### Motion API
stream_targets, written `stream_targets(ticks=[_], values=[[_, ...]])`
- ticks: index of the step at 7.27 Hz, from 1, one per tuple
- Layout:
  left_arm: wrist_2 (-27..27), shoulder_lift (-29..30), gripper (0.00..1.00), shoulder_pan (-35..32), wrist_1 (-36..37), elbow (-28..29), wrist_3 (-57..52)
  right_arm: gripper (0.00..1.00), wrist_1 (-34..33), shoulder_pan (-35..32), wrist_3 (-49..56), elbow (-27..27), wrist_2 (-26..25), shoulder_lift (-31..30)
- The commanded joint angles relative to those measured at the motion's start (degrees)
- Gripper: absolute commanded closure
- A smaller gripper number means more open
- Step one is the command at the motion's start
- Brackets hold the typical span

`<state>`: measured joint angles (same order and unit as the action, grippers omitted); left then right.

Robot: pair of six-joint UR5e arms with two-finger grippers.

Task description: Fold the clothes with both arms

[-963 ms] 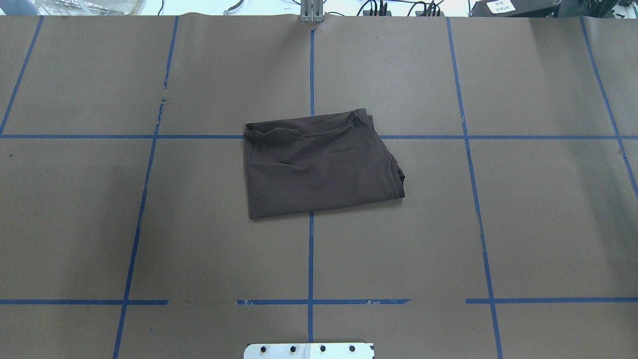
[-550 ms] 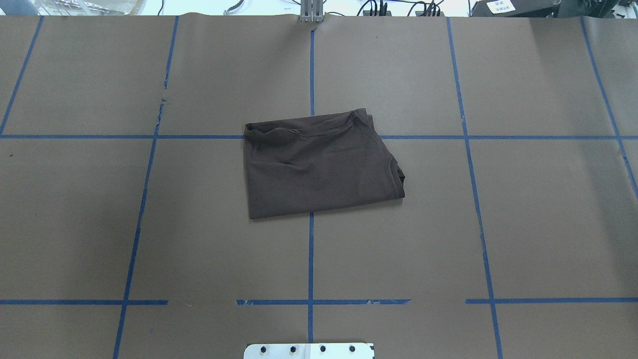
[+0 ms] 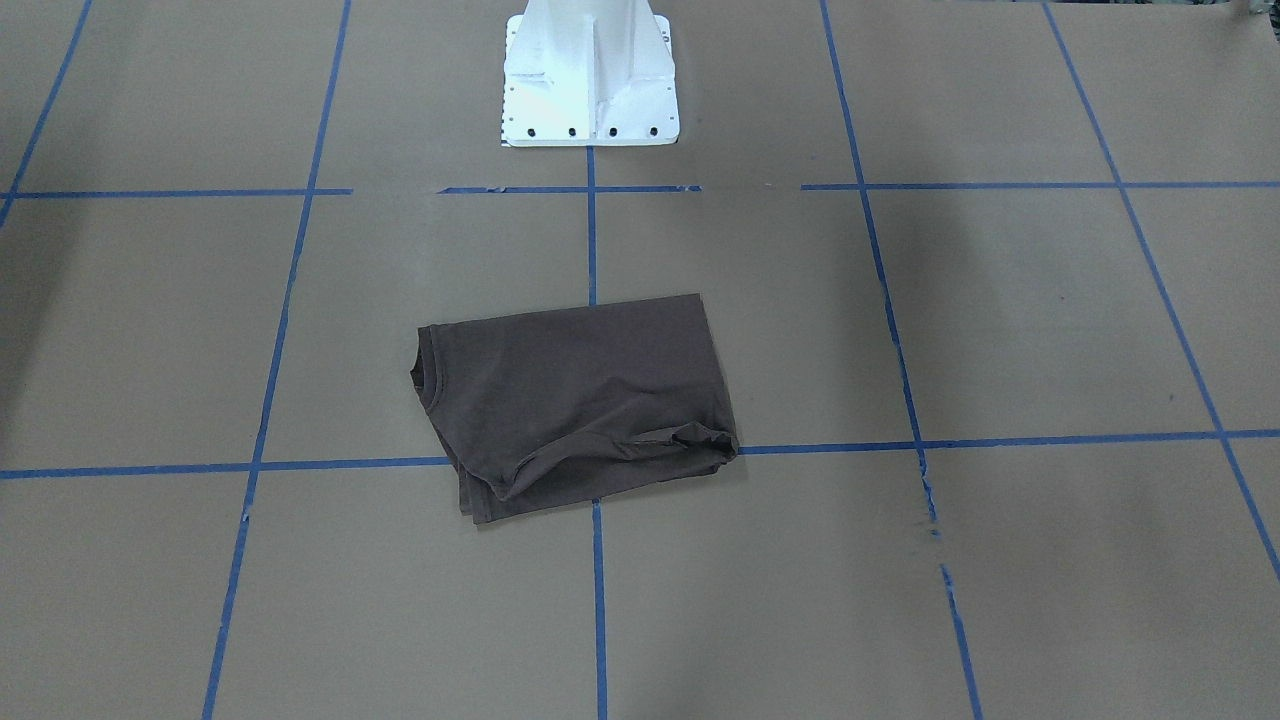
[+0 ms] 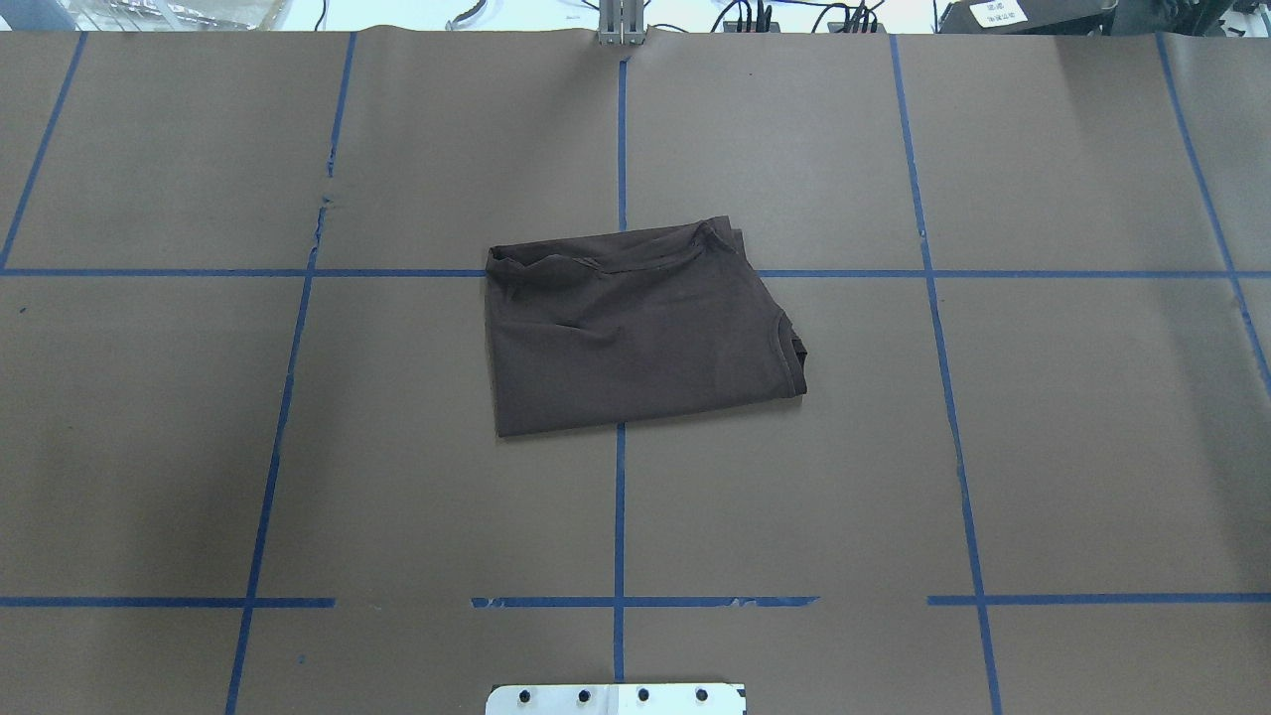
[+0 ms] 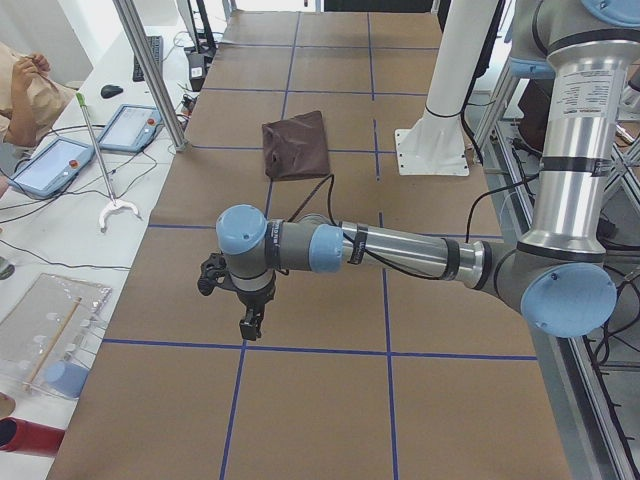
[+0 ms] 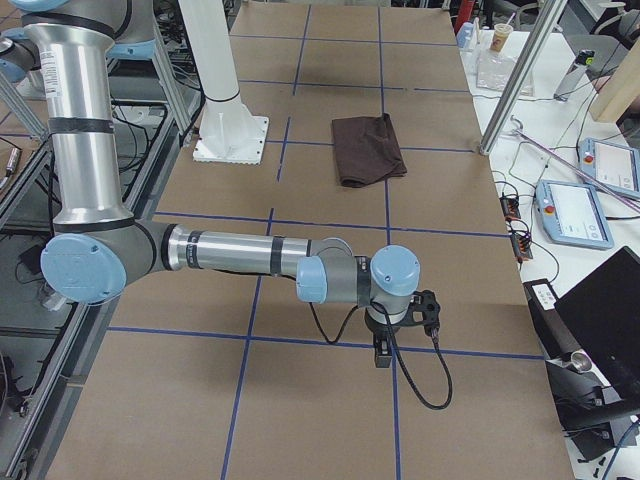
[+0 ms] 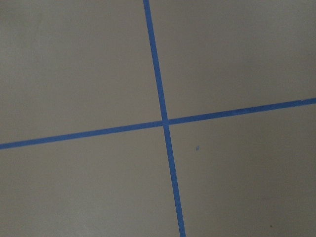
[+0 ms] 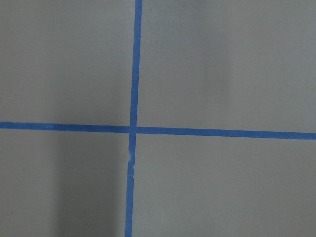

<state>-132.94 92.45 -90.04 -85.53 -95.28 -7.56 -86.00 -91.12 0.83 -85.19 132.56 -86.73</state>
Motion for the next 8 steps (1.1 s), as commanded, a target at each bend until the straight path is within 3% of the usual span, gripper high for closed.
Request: stream_targets(ticks=[1,3,5,8], values=[[0.2,-0.4,0.0,0.5,-1.6,2.7,-0.3,0.0,-0.3,1.6,-0.9,-3.0,1.2,-0.5],[0.1,0.4,0.0,4.1,-1.5,2.2,-0.3,0.0,-0.3,3.5,-3.4,-3.6,3.1,-0.5],[0.0,1.6,0.0,4.6,-1.5,2.3,-0.3,0.0,0.0,6.9,-10.0,-5.7,3.2,-0.4],[0.1,3.0,0.0,4.6,-1.4,3.8,0.2,0.0,0.1,6.9,-10.2,-6.1,3.3,-0.5]])
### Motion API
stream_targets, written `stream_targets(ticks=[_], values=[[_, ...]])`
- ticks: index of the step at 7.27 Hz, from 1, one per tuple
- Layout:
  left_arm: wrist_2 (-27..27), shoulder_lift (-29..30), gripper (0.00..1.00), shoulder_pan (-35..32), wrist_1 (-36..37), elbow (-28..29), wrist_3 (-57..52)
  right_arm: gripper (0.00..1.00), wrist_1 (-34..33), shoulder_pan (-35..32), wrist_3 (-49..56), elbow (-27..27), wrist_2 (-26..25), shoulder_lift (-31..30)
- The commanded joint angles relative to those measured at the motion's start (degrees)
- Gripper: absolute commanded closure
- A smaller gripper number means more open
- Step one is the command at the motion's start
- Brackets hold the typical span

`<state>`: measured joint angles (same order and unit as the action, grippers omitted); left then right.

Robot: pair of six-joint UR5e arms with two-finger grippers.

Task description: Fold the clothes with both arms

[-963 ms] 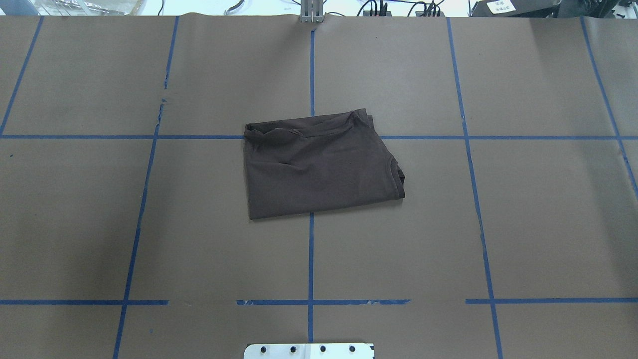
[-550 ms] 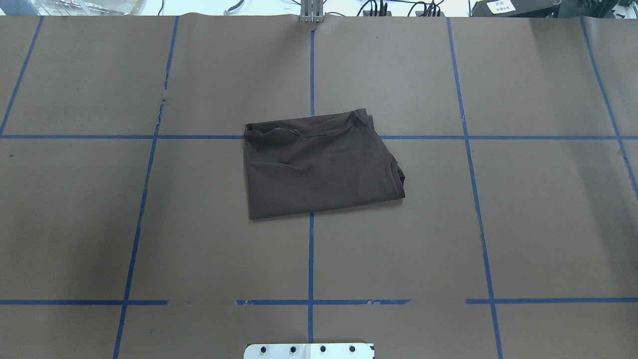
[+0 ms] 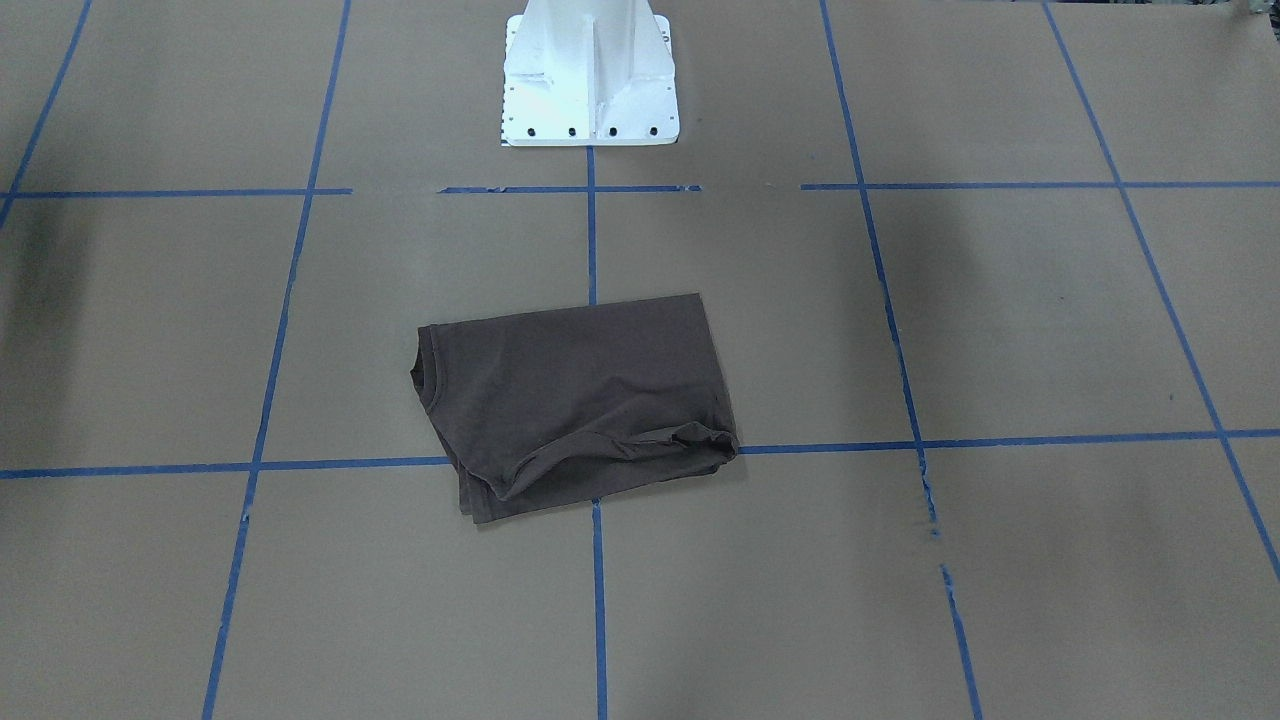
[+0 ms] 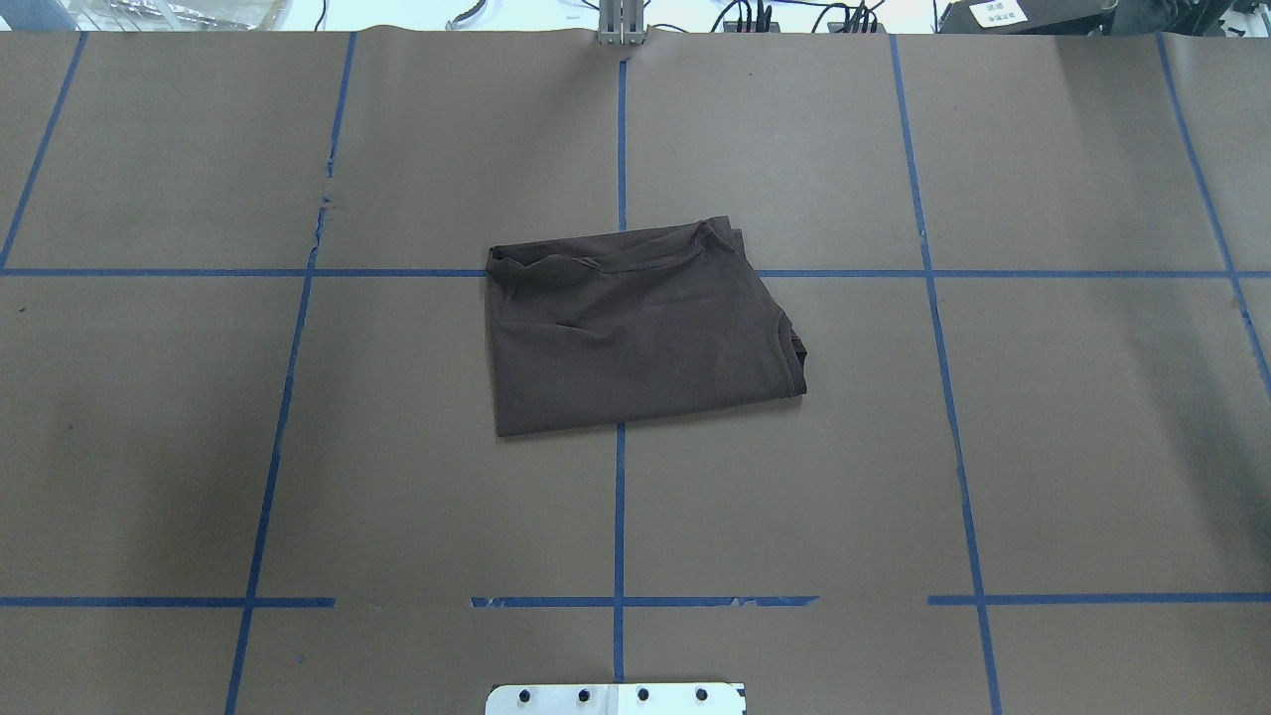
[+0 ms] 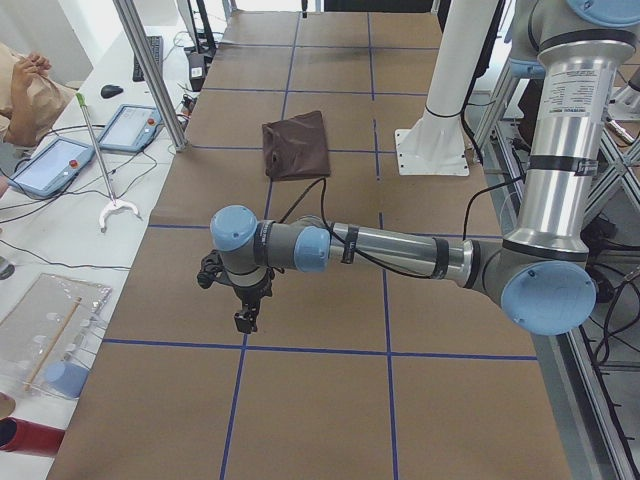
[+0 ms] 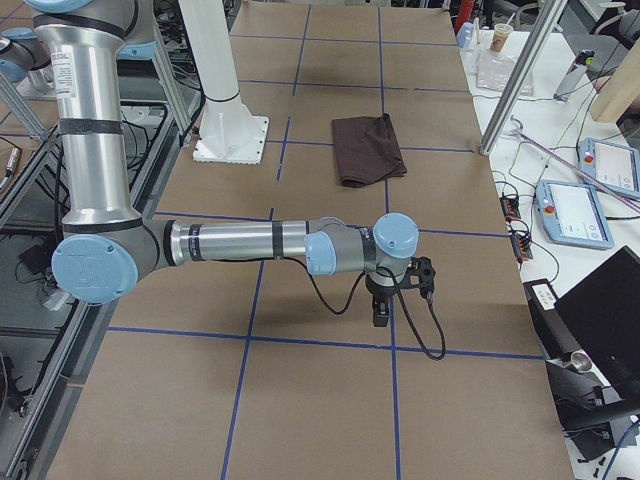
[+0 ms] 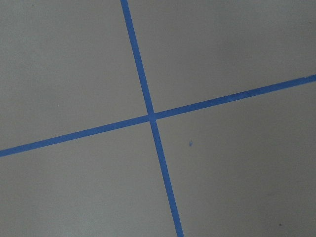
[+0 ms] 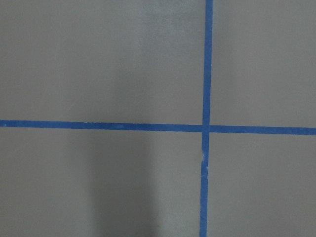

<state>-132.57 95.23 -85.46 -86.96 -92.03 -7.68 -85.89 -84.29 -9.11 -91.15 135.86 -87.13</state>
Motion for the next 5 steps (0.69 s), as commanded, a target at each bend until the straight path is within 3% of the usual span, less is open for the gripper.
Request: stream_targets(ticks=[1,5], values=[[-0.4,-0.1,0.0,-0.1,0.5,0.6,0.3,0.0,-0.4,0.1,-0.2,-1.0,0.0,-0.2],[-5.2,-0.1,0.0,-0.1,0.1,0.9,0.6,0.0,-2.7,2.9,1.8,-4.2,-0.3,-2.0]])
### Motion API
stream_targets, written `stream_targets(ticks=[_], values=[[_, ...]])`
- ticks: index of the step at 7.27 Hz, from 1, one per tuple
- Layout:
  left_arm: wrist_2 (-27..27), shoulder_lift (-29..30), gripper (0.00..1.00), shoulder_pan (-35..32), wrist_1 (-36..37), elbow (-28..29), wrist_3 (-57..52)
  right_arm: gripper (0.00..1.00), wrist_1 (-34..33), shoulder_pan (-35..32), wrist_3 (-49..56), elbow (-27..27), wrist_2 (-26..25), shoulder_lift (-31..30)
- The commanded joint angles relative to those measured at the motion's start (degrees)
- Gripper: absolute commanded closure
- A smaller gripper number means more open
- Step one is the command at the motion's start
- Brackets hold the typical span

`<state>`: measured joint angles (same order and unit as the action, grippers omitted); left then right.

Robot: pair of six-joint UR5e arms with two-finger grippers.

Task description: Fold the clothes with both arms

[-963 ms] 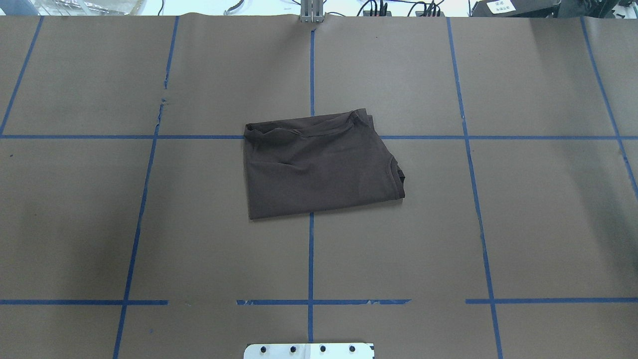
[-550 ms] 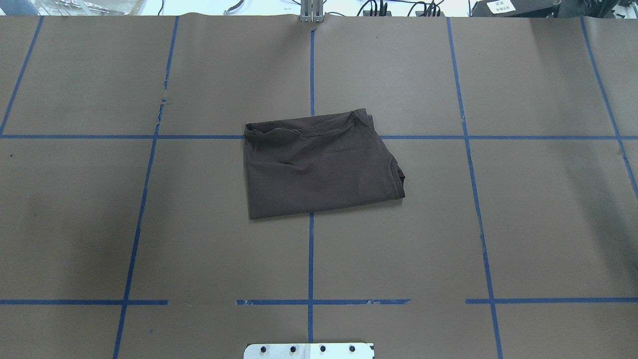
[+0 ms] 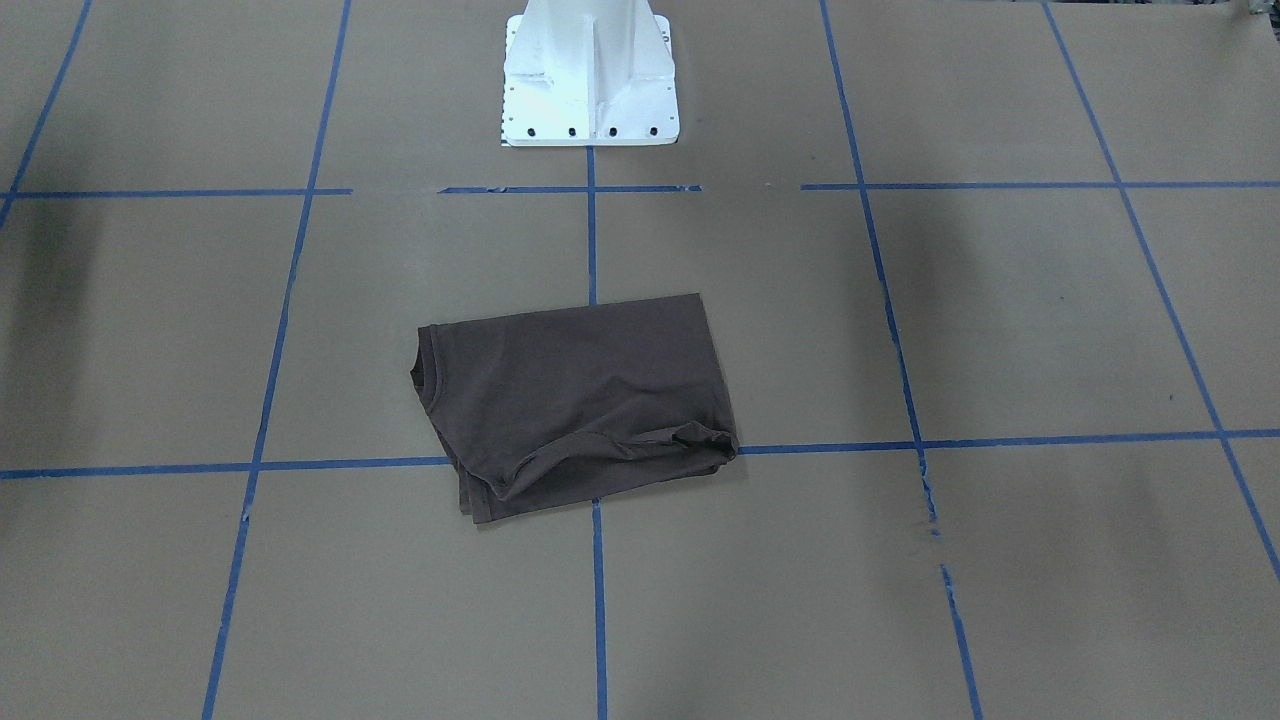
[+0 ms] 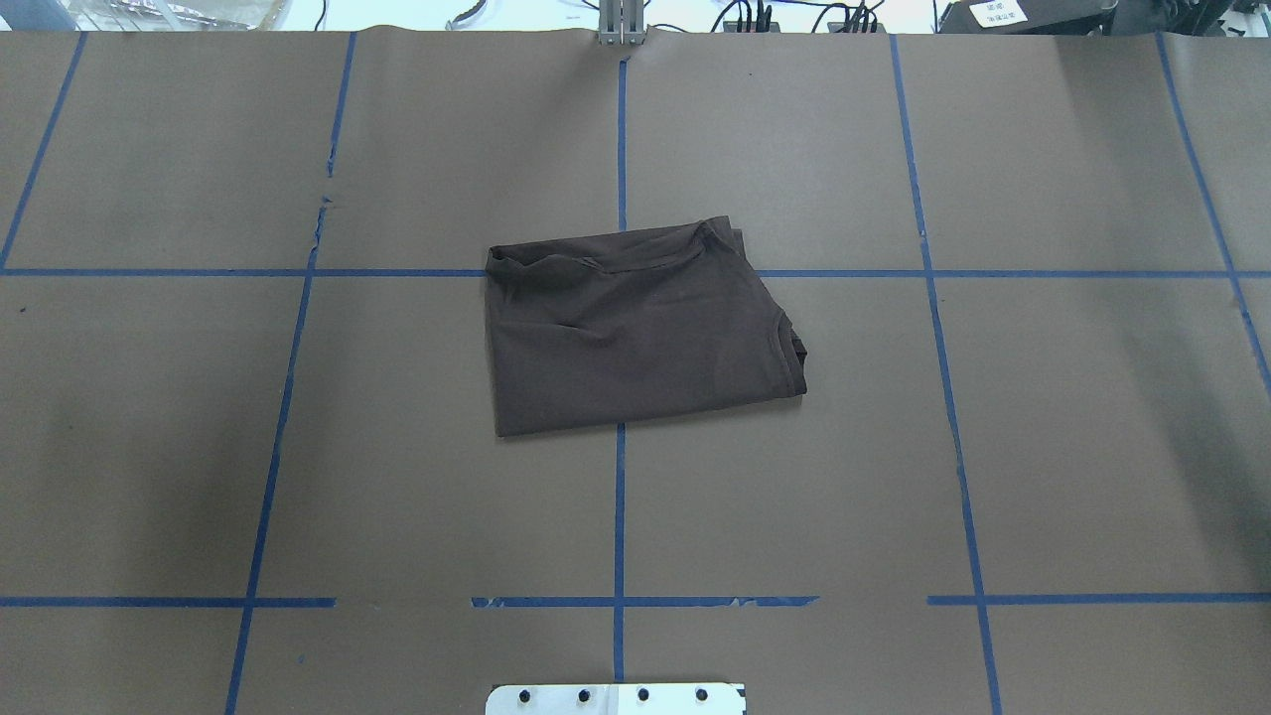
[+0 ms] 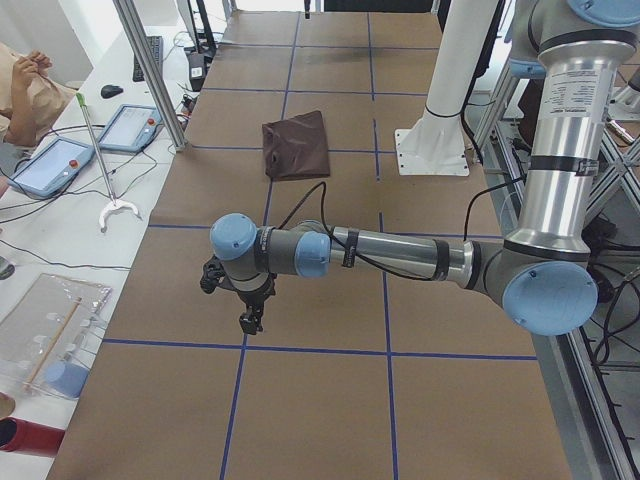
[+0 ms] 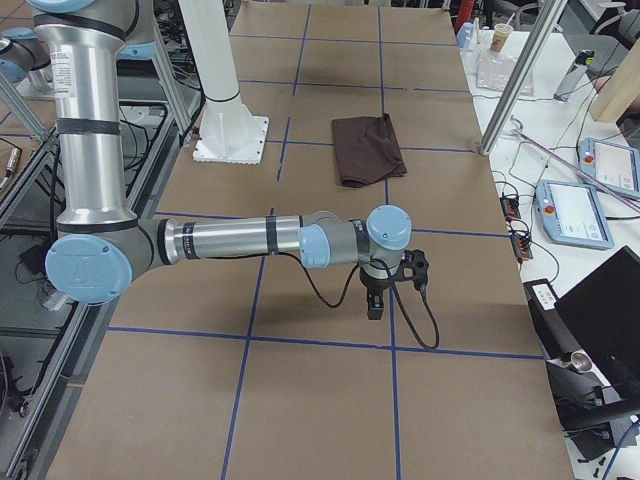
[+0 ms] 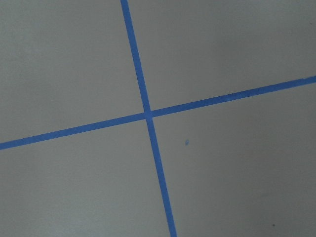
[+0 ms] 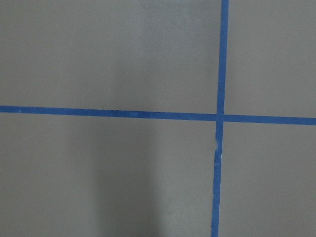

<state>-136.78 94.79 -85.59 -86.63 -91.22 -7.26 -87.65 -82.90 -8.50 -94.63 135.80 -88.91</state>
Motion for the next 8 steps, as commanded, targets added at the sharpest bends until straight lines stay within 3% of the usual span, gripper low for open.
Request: stream_targets(ticks=[1,8], values=[[-0.8,0.5,0.0,0.0,-0.4,0.2,1.1,0.0,-1.4,1.5,6.6,-0.9,-0.9,-0.3],[-0.5,0.8,0.0,-1.5,-0.4,1.1,1.1,0.0,-6.0,1.2,7.9,-3.3,-1.7,0.3]])
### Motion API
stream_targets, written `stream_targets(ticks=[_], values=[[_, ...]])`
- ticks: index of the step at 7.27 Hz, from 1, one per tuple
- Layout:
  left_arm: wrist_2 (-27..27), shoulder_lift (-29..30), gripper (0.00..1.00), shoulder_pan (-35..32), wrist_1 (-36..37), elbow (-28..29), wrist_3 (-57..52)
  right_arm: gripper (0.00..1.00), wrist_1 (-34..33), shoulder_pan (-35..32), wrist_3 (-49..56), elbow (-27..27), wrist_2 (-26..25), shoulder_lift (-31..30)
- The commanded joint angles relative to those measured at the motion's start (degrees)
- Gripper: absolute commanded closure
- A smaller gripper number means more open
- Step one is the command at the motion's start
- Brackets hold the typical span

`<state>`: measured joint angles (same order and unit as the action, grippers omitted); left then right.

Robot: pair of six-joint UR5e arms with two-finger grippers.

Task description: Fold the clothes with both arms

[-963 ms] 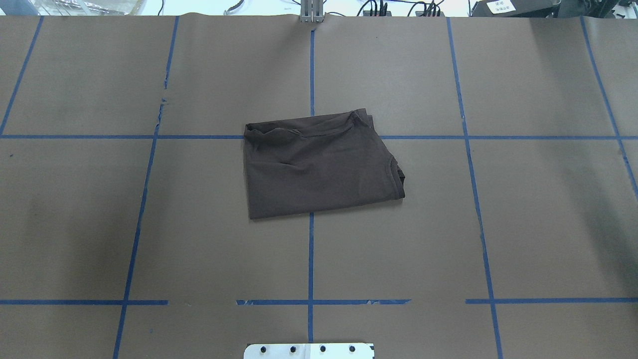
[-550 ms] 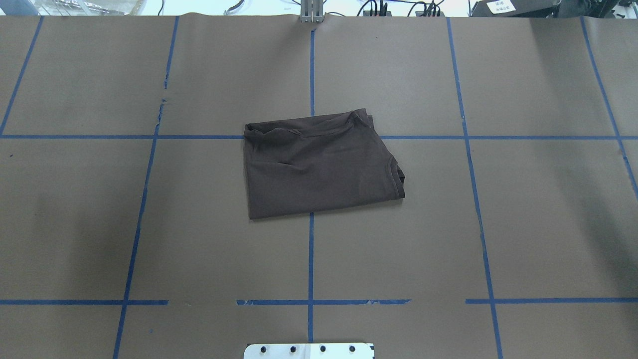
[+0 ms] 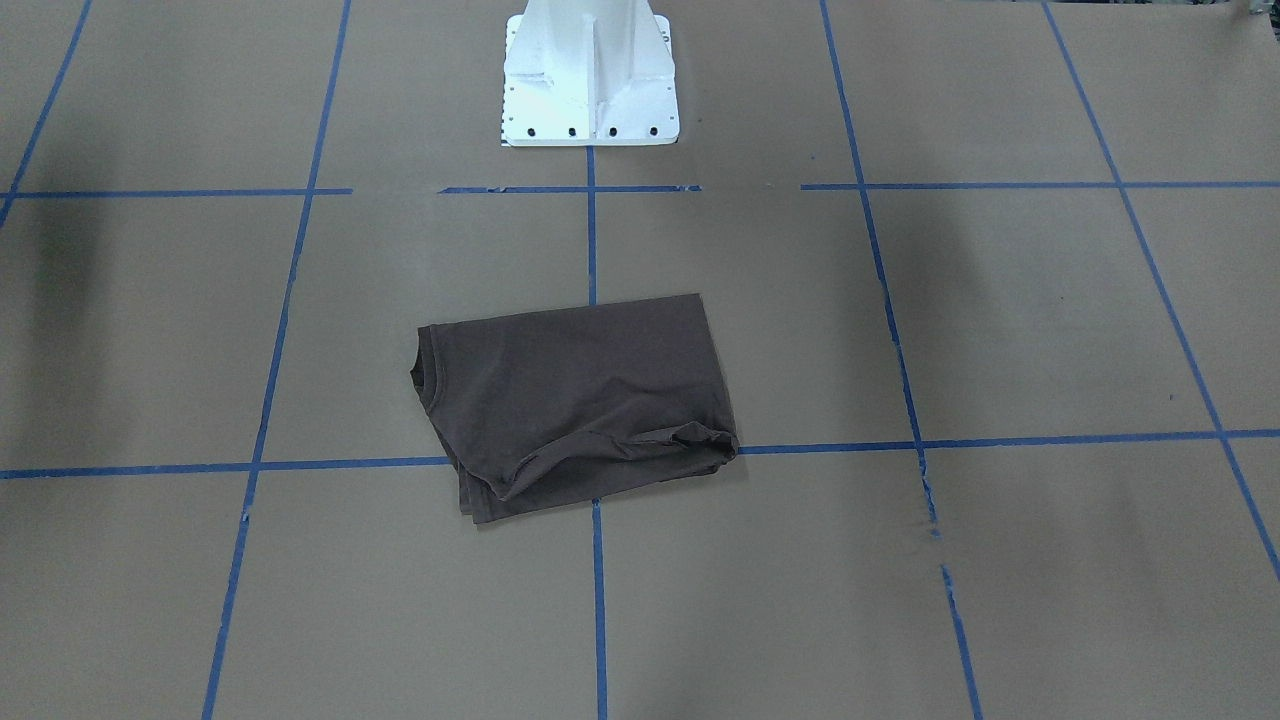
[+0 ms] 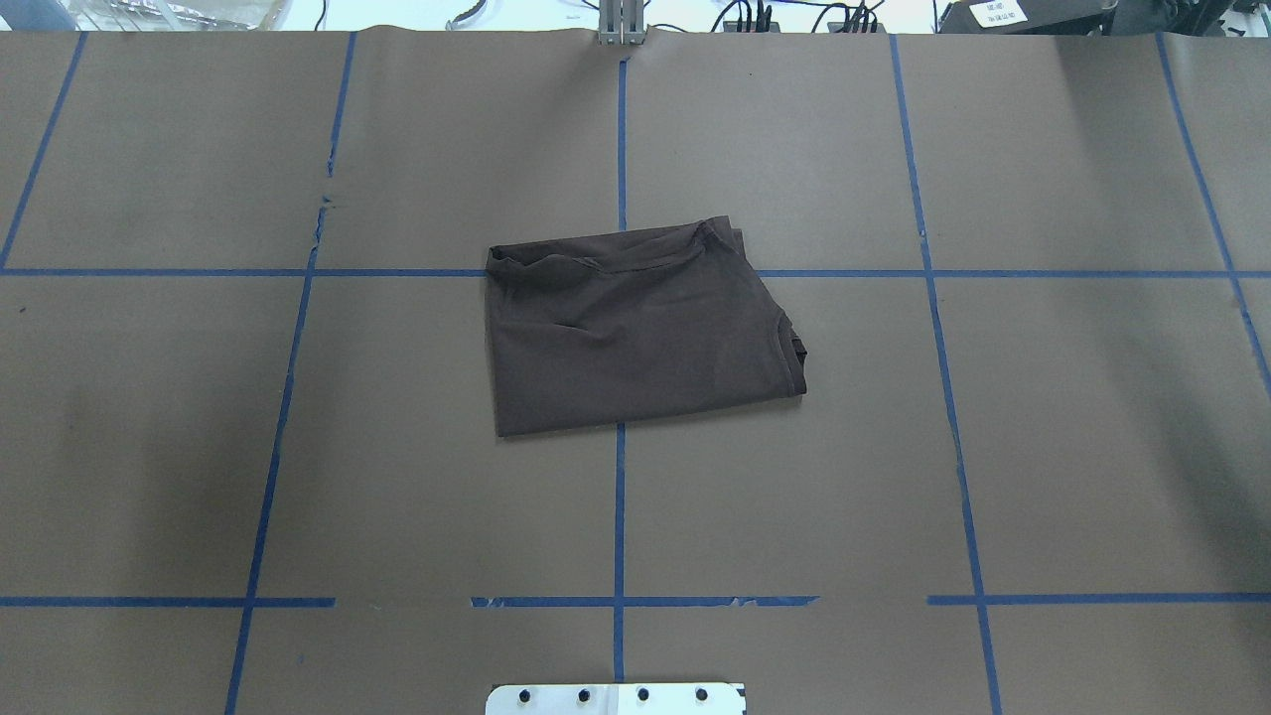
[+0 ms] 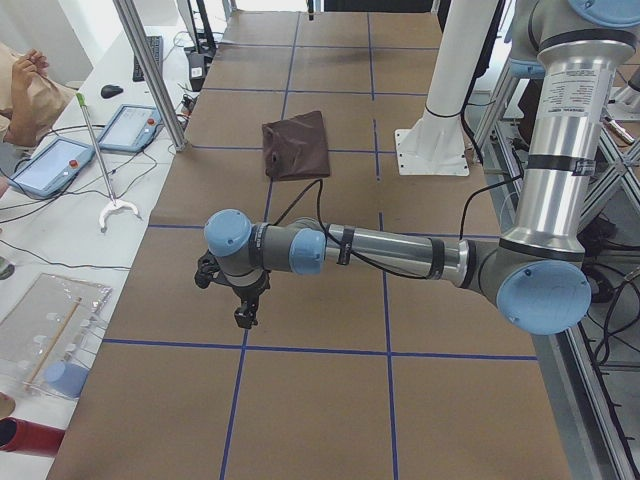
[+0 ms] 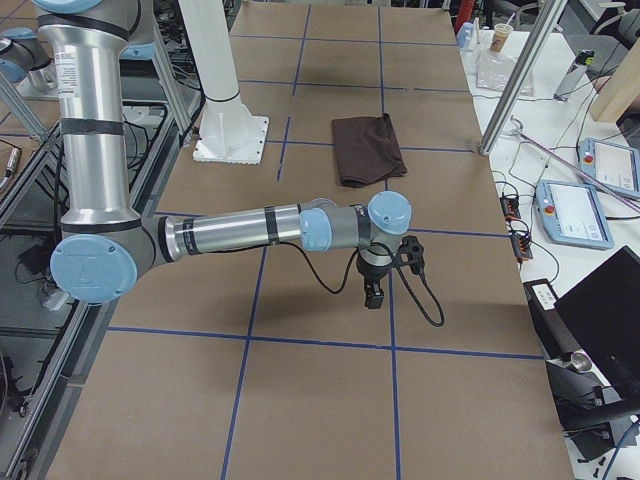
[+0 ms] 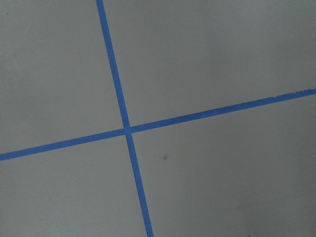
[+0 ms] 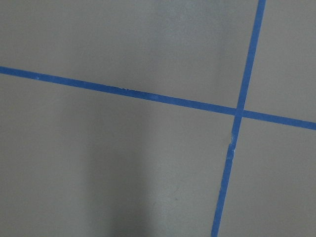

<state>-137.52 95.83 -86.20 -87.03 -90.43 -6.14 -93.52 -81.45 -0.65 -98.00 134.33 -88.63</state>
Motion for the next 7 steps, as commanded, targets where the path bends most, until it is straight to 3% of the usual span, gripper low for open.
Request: stream_targets(ticks=[1,7], values=[[0.2,-0.3,0.0,-2.1,0.0,0.8,-0.1,0.0,-0.2,-0.3,0.0,0.3,-0.6,0.0],[0.5,-0.2,0.0,-4.1,0.3,0.7,-0.1,0.0,-0.2,-0.4,-0.1,0.8,-0.8,0.0]])
